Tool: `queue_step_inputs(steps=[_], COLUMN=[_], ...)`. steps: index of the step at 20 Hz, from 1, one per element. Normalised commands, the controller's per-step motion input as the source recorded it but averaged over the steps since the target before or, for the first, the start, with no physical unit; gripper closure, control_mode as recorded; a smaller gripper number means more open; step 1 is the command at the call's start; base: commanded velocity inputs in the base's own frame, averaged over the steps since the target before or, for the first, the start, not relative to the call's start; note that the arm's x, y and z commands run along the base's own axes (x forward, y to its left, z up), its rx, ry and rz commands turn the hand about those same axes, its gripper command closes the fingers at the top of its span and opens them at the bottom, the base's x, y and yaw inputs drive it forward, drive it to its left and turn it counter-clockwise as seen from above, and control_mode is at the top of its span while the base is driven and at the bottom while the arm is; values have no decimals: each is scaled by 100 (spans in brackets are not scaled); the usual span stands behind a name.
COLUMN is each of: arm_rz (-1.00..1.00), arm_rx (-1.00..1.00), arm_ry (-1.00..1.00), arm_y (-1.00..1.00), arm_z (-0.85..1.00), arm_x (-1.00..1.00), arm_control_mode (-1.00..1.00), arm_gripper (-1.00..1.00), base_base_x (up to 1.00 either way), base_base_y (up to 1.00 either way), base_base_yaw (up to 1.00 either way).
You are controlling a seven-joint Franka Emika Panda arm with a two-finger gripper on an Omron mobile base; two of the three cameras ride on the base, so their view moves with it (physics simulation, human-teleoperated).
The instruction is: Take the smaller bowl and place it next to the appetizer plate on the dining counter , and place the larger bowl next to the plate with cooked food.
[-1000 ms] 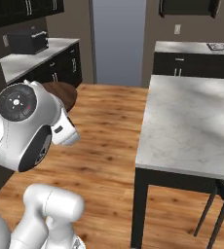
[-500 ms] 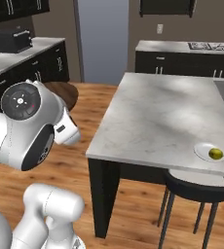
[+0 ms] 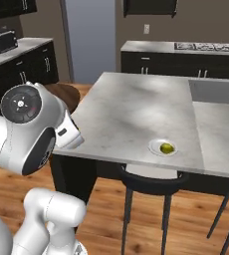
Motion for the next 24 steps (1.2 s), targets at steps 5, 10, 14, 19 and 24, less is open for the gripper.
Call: queue_step_inputs(steps=[5,10,14,19,24], arm_rz=[0,0,0,0,0], arm_rx=[0,0,0,0,0], arm_ry=[0,0,0,0,0], arm_y=[0,0,0,0,0], arm_z=[0,0,0,0,0], arm_x=[0,0,0,0,0], arm_control_mode=[100,100,100,100,100], arm_gripper=[100,100,100,100,100], base_base_x=[0,0,0,6,32], base_base_y=[-76,-72,-59,-35,-7], base_base_yaw=[0,0,-1,-4,-8])
